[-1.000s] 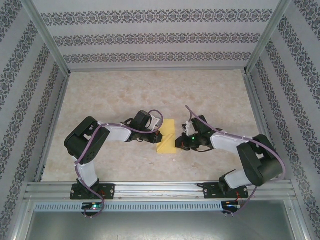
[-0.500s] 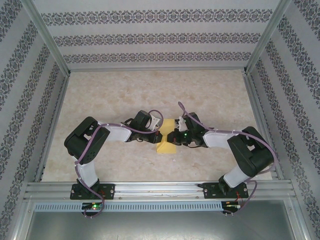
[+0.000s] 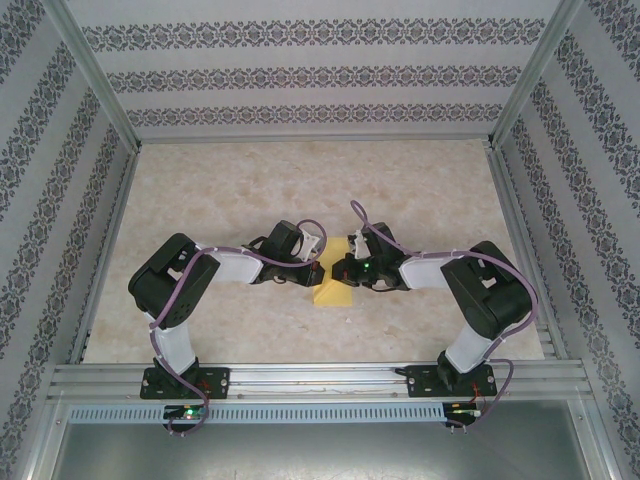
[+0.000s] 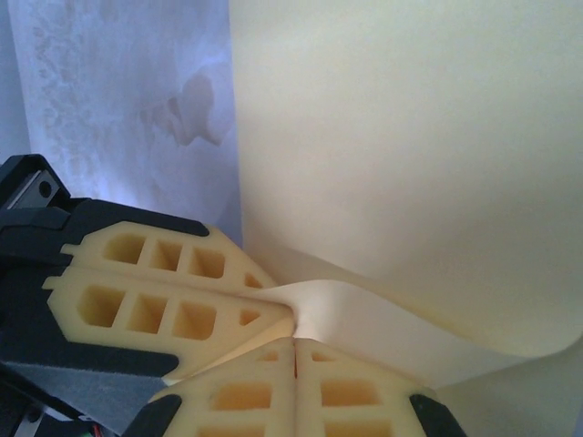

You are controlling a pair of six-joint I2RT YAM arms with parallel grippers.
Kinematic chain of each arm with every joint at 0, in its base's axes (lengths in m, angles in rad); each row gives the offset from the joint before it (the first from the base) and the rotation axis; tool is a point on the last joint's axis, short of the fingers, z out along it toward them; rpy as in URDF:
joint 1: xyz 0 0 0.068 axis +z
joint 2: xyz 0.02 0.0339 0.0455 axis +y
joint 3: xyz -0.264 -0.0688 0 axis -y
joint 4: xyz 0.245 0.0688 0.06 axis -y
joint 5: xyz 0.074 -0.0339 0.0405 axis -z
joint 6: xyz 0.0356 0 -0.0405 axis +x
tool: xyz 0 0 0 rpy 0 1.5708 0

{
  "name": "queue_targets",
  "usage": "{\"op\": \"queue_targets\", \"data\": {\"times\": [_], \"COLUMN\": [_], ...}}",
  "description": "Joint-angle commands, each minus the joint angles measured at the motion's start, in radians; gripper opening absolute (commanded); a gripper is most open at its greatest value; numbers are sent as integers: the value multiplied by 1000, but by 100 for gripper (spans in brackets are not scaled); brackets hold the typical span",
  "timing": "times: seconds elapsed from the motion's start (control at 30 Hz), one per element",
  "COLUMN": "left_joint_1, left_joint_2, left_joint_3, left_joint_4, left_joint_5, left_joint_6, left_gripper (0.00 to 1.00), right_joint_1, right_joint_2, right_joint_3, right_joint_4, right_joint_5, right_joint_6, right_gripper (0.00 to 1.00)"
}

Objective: Fold a paper plane with a square sheet of paper (fold left side to right side)
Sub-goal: Fold the triangle a second time at the center of the table.

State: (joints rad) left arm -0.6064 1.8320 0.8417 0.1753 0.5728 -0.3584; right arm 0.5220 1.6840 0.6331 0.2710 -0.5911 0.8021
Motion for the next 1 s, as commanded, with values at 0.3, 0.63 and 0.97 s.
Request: {"op": "queue_targets", "data": {"times": [0.3, 0.63, 0.97], "left_joint_1": [13, 13, 14], "left_joint_2": [19, -27, -217], "left_joint_3": [-16, -18, -5], "left_joint_4": [-12, 1, -126], "left_joint_5": [-66, -63, -121], "left_joint_6": [26, 8, 26], "left_gripper": [0, 8, 19], "right_joint_1": [7, 5, 4], "right_joint_2": [31, 37, 36], "right_joint_3": [-4, -37, -58], "right_joint_4": [2, -20, -16], "right_joint_5": [44, 65, 65], "right_joint_6": [-25, -24, -25], "right_gripper": [0, 0, 0]}}
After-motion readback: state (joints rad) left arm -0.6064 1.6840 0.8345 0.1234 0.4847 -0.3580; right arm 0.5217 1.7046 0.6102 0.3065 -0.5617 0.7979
